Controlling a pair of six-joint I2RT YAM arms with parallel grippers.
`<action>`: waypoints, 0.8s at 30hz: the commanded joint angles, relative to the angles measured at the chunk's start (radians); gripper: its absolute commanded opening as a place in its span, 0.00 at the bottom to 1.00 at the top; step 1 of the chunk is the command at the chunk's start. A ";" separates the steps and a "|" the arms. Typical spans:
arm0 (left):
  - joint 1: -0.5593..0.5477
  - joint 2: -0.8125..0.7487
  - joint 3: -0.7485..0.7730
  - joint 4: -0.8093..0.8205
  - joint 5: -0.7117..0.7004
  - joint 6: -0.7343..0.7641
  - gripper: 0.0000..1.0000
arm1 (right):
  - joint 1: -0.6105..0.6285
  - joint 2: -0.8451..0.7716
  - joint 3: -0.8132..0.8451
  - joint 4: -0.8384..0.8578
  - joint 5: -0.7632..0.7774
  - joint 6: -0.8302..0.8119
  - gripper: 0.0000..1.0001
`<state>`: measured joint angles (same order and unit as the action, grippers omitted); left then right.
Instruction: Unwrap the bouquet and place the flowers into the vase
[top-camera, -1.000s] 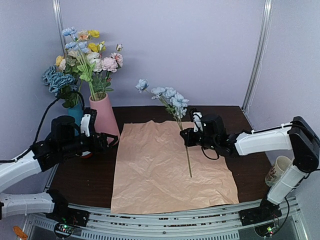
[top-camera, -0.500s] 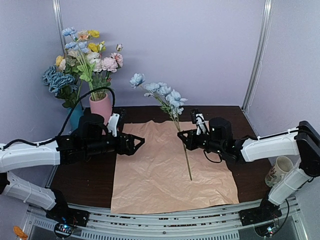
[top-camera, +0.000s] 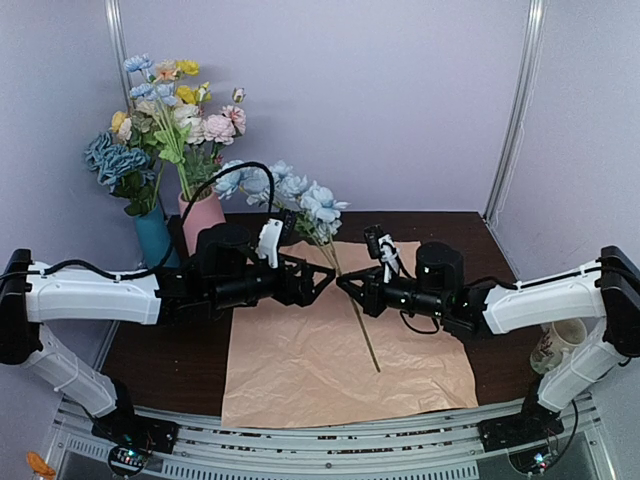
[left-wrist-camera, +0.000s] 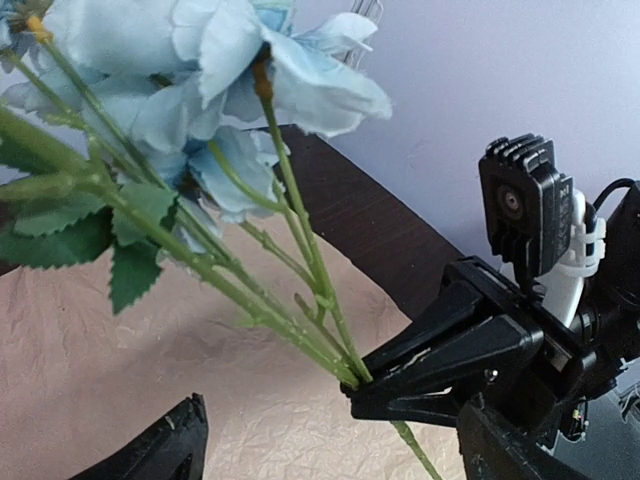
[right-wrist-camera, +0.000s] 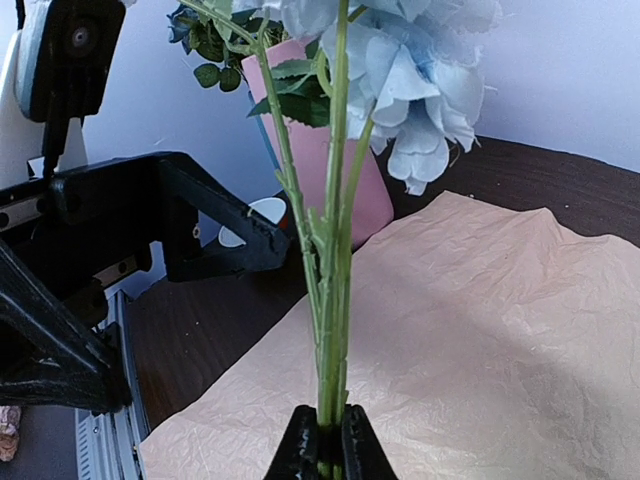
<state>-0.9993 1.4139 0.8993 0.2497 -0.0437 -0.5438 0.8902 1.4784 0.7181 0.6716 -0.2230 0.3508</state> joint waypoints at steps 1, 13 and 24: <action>-0.008 0.036 0.042 0.136 -0.002 0.011 0.88 | 0.010 -0.036 -0.010 0.049 -0.030 -0.033 0.00; -0.010 0.108 0.068 0.220 -0.048 -0.034 0.62 | 0.024 -0.041 -0.018 0.056 -0.042 -0.049 0.00; -0.010 0.135 0.066 0.270 -0.044 -0.059 0.30 | 0.032 -0.038 -0.017 0.049 -0.039 -0.068 0.00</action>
<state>-1.0046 1.5402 0.9482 0.4305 -0.0814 -0.5919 0.9146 1.4643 0.7067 0.6899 -0.2520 0.3065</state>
